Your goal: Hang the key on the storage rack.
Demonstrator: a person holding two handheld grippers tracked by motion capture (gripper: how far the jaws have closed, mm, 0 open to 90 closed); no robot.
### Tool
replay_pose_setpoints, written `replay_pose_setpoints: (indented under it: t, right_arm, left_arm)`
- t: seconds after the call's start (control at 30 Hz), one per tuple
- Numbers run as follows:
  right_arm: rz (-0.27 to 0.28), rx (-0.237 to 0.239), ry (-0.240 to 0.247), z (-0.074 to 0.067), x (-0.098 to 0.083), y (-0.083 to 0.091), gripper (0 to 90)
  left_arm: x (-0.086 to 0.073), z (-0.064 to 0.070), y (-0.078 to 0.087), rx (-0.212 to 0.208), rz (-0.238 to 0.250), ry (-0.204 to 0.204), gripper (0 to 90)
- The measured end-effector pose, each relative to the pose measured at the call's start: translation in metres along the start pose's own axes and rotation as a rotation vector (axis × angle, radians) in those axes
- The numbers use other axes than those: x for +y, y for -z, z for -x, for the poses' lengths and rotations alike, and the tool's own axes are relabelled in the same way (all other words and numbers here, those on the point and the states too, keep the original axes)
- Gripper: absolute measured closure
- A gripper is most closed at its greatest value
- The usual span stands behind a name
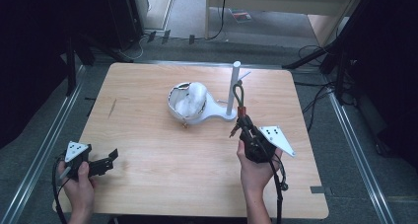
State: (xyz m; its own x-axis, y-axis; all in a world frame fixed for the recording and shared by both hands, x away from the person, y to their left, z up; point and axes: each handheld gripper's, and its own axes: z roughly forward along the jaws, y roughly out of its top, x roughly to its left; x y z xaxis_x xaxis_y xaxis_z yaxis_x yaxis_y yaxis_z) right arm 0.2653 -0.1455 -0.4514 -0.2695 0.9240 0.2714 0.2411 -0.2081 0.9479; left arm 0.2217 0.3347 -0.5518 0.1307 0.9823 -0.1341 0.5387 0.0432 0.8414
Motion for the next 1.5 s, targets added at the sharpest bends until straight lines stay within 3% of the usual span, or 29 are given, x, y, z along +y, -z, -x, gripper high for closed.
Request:
replay_pose_setpoints:
  t: [0.53,1.07,1.5]
  right_arm:
    - [-0.058,-0.019,-0.031,0.015,-0.018,-0.010,83.7]
    - [-0.088,-0.014,-0.072,0.026,-0.025,-0.020,83.7]
    - [-0.115,-0.022,-0.068,0.029,-0.030,-0.028,83.6]
  left_arm:
    - [0.000,0.000,0.000,0.000,0.002,0.001,0.0]
    - [0.000,0.000,0.000,0.000,0.002,0.001,0.0]
    - [0.000,0.000,0.000,0.001,0.003,0.001,0.0]
